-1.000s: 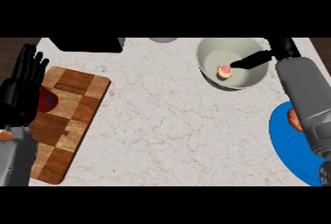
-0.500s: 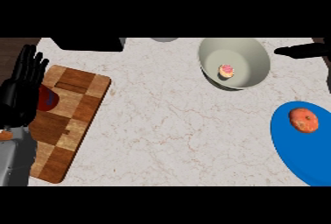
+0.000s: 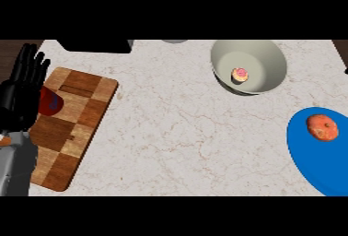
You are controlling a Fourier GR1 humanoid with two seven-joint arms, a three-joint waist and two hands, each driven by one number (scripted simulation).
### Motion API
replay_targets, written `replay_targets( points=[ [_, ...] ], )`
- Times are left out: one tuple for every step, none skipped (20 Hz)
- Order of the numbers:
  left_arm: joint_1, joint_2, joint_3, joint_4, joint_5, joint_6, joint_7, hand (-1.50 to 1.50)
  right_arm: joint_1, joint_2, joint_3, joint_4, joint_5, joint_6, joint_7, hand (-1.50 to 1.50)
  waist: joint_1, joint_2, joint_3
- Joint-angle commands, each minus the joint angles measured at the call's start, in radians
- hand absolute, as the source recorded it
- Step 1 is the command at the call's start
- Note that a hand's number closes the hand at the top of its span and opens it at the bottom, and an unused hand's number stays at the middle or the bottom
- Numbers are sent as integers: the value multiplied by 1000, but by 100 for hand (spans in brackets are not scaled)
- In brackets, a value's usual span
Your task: Pick the cupcake from the plate and place it in the bowl
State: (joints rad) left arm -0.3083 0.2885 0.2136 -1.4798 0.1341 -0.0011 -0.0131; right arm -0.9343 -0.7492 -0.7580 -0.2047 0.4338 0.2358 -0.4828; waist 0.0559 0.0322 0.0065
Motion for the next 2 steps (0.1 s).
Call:
replay_targets(
  points=[
    [5,-2,-5,-31,10,-3,28,0,40,-72,-23,26,-22,82,-28,-150,14,0,2],
    [-3,15,15,5,16,-16,2,0,55,-112,-39,31,-38,132,-35,-150,3,4,2]
  ],
)
